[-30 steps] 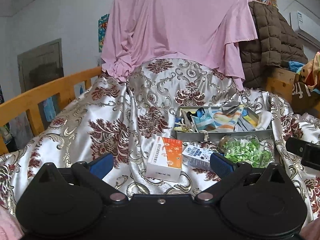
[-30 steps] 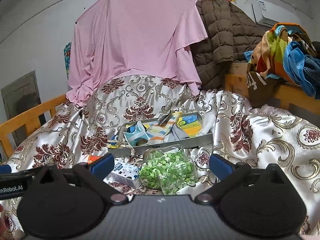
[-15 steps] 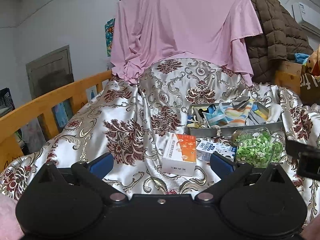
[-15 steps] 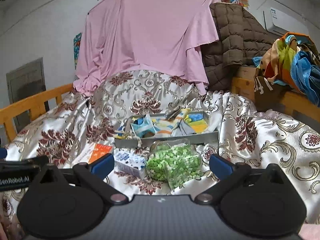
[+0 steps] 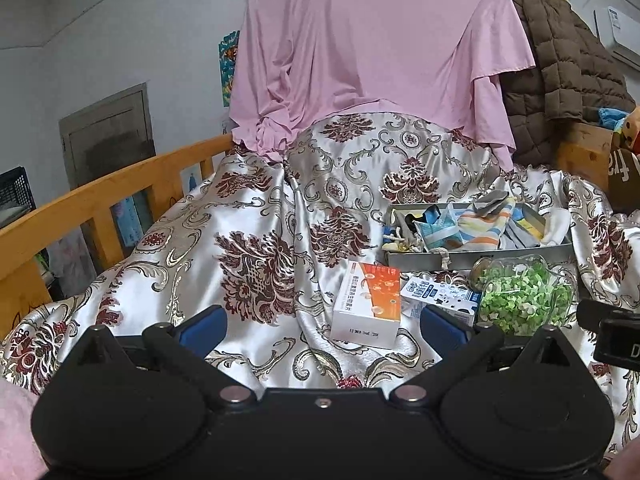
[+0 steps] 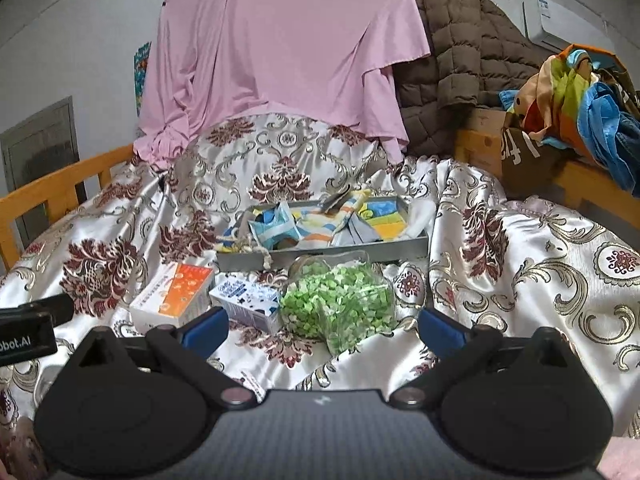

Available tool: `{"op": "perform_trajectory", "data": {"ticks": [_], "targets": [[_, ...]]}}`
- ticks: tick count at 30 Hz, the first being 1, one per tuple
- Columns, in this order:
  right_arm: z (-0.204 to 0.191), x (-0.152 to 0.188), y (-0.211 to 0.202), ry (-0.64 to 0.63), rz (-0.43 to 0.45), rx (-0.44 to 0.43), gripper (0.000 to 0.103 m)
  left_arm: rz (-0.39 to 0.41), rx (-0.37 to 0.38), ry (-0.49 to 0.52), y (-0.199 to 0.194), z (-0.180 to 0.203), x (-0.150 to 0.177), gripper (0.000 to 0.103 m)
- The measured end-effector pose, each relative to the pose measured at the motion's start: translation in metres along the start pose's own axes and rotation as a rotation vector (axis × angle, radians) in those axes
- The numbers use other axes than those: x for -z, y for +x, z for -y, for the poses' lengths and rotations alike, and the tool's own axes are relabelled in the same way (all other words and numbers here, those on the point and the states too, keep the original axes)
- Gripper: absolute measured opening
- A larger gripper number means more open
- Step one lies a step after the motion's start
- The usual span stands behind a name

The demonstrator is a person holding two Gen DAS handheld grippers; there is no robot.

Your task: Organize soft objects

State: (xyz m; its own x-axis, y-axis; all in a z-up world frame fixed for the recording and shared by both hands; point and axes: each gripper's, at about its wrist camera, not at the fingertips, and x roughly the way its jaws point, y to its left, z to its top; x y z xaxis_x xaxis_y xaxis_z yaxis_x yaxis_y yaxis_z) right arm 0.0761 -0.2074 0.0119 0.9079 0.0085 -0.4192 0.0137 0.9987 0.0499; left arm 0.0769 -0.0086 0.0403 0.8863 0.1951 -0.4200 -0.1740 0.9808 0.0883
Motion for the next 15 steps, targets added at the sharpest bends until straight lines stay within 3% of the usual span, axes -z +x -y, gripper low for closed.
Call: {"op": "perform_trajectory", "data": {"ticks": [15], "targets": [[0.0024, 0.0004, 0.0003, 0.004, -0.005, 0.002, 0.103, -0.007, 0.001, 0.008, 0.0016, 0.0014, 0.0014, 0.102]]}}
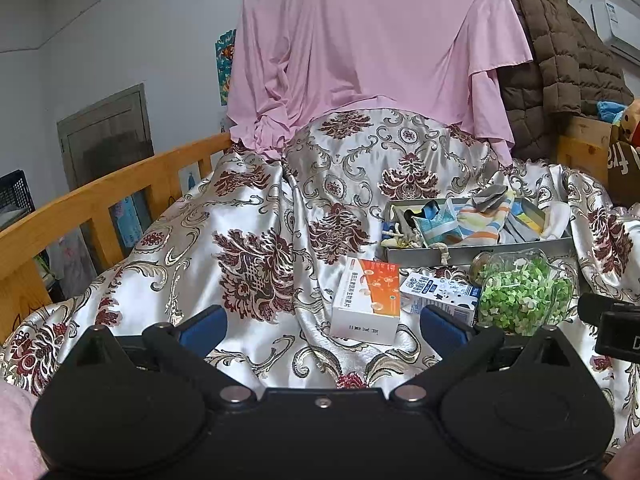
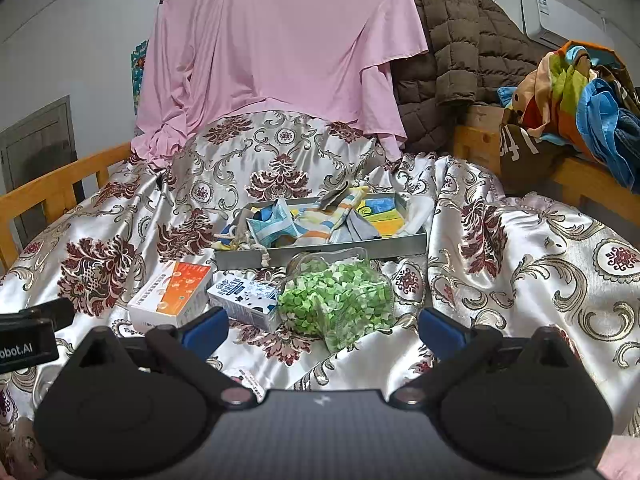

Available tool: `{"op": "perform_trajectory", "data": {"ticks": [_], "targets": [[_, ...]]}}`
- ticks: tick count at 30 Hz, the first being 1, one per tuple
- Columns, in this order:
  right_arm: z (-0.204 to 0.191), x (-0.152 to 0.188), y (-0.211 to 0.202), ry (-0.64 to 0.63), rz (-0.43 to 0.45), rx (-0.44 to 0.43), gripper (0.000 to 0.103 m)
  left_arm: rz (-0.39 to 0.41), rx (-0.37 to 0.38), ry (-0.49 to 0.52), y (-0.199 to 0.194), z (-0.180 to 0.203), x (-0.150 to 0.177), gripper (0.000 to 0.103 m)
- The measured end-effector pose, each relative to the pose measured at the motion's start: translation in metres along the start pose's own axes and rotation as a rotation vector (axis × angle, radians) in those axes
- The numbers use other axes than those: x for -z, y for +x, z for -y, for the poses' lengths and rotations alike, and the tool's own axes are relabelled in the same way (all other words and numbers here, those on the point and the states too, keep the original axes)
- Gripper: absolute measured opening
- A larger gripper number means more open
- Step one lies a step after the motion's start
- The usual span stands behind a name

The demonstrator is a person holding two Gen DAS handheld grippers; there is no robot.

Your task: Organize soft objects

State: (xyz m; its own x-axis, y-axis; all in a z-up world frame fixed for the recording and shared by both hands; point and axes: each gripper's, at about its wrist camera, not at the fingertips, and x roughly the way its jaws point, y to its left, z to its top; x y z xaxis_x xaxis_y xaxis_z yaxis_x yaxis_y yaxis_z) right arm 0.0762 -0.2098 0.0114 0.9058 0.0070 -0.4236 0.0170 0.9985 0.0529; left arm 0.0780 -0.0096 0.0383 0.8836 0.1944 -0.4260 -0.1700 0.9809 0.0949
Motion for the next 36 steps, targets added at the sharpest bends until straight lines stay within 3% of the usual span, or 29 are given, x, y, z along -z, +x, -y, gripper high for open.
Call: {"op": "perform_trajectory", "data": {"ticks": [36], "targets": [[-0.0008, 0.0003, -0.0001, 0.000, 0.000, 0.002, 0.103, -0.047, 0.017, 0.038, 0.0061, 0.0021, 0.0020, 0.102]]}}
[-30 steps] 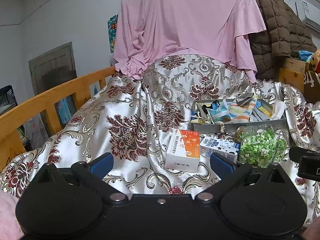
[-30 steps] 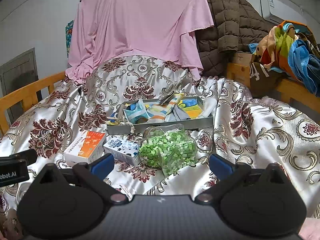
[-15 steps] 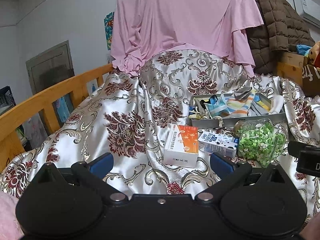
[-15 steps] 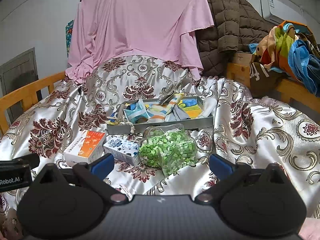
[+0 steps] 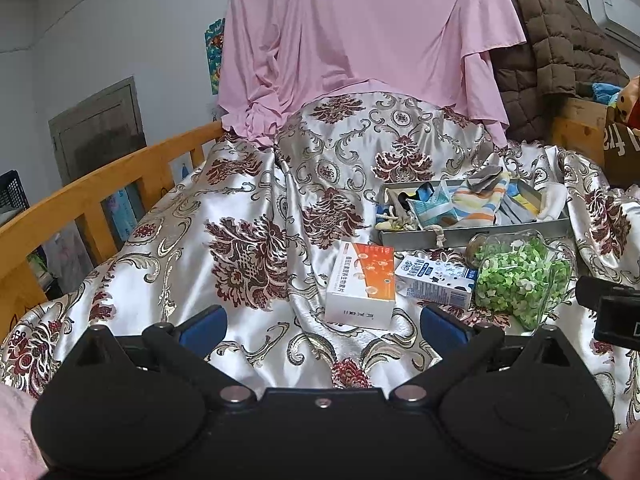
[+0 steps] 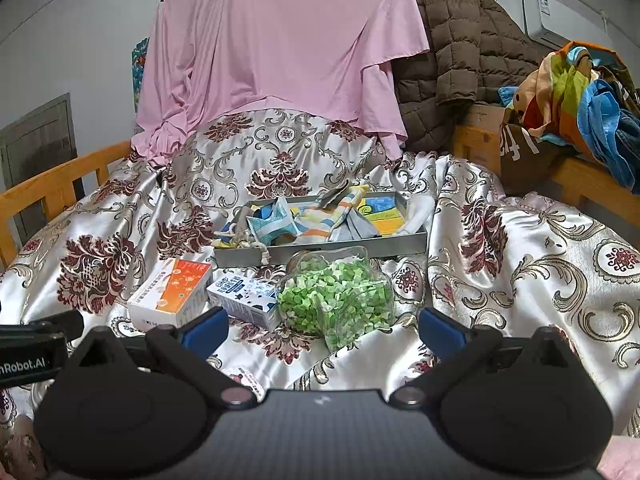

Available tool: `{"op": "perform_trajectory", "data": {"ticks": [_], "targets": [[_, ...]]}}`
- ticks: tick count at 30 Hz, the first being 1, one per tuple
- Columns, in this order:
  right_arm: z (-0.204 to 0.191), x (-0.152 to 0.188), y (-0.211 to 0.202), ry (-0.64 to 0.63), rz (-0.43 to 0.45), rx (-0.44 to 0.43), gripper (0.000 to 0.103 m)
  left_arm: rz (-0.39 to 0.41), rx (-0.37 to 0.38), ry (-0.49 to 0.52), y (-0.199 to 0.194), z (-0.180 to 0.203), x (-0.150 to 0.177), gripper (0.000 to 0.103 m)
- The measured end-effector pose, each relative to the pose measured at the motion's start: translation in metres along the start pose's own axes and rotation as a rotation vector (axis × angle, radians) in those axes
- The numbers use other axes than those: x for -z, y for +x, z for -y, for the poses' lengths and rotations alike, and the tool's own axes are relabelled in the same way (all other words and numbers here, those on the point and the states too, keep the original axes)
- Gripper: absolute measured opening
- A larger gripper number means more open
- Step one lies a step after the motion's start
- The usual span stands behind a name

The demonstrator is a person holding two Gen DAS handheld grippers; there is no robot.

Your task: Organize soft objects

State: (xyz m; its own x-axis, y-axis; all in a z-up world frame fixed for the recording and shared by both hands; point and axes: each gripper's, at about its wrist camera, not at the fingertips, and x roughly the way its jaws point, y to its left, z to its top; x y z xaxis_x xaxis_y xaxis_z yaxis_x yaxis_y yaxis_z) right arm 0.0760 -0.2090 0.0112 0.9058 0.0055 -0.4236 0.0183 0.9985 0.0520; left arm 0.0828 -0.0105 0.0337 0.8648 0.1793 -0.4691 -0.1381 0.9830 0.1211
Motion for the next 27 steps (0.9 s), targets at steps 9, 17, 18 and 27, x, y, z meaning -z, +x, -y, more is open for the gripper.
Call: {"op": "perform_trajectory", "data": {"ticks": [9, 17, 18, 27], "targets": [[0.0004, 0.0000, 0.0000, -0.001, -0.001, 0.000, 0.103, -0.003, -0.003, 0.000, 0.0008, -0.0010, 0.0008, 0.102], [0.0008, 0.0002, -0.0004, -0.001, 0.000, 0.000, 0.103, -0.006, -0.005, 0.000, 0.0019, -0.0018, 0.0011, 0.102], [0.0004, 0.0001, -0.0002, -0.001, 0.000, 0.000, 0.103, -0.007, -0.005, -0.001, 0.0020, -0.0027, 0.0015, 0.102], [0.0006, 0.0002, -0.0005, 0.000, 0.001, 0.000, 0.103, -0.010, -0.008, -0.001, 0.0027, -0.0034, 0.0029, 0.102]]}}
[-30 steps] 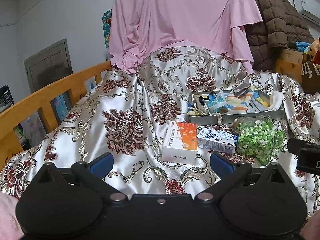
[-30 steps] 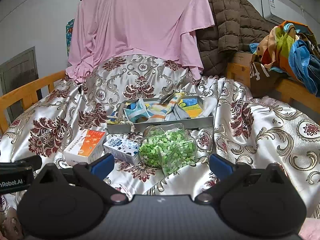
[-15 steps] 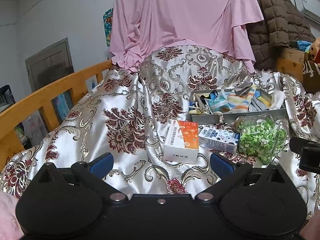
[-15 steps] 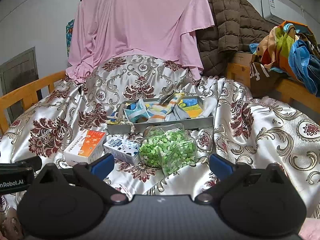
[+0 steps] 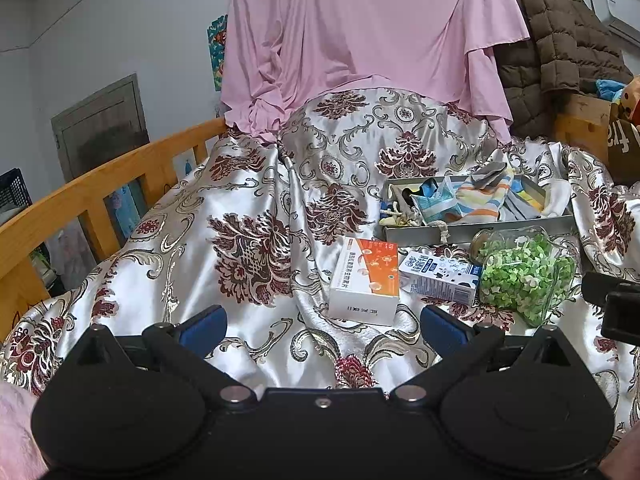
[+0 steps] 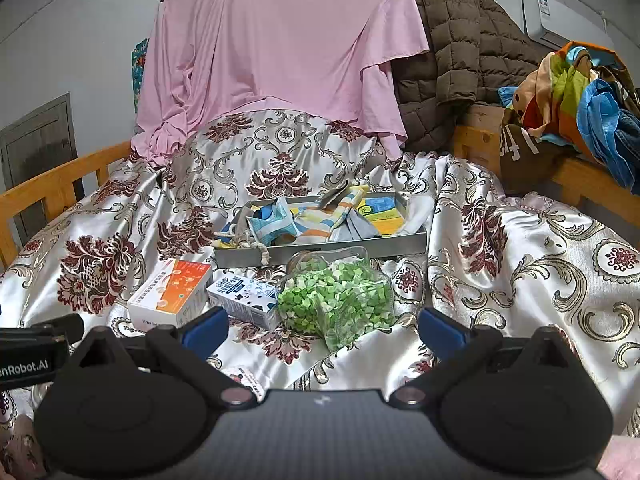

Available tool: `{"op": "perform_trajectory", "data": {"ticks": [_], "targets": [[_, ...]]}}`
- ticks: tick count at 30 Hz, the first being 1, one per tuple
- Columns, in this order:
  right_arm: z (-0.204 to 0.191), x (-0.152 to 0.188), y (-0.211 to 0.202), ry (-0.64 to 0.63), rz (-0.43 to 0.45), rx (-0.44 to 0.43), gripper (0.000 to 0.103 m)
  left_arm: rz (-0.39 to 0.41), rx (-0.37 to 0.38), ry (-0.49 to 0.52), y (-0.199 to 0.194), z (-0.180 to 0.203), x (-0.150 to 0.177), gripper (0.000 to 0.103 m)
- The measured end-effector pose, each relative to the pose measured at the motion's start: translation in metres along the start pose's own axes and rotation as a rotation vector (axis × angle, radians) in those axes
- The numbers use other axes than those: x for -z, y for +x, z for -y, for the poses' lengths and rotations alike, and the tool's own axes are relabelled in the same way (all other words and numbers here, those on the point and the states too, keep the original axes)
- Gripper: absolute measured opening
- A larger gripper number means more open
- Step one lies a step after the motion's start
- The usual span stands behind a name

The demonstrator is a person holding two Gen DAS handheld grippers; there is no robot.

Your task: Organize soft objects

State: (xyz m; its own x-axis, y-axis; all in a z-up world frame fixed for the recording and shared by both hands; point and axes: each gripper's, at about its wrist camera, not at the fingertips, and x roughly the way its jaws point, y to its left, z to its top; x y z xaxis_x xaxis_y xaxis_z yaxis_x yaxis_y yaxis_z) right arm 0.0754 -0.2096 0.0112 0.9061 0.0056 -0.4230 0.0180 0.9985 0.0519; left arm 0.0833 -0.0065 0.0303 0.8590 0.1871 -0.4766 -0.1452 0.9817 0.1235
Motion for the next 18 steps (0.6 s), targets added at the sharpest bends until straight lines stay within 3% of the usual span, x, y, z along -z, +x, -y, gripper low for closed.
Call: {"op": "perform_trajectory", "data": {"ticks": [18], "targets": [[0.0000, 0.0000, 0.0001, -0.001, -0.001, 0.000, 0.103, -0.003, -0.002, 0.000, 0.0005, 0.0003, -0.0008, 0.102]]}}
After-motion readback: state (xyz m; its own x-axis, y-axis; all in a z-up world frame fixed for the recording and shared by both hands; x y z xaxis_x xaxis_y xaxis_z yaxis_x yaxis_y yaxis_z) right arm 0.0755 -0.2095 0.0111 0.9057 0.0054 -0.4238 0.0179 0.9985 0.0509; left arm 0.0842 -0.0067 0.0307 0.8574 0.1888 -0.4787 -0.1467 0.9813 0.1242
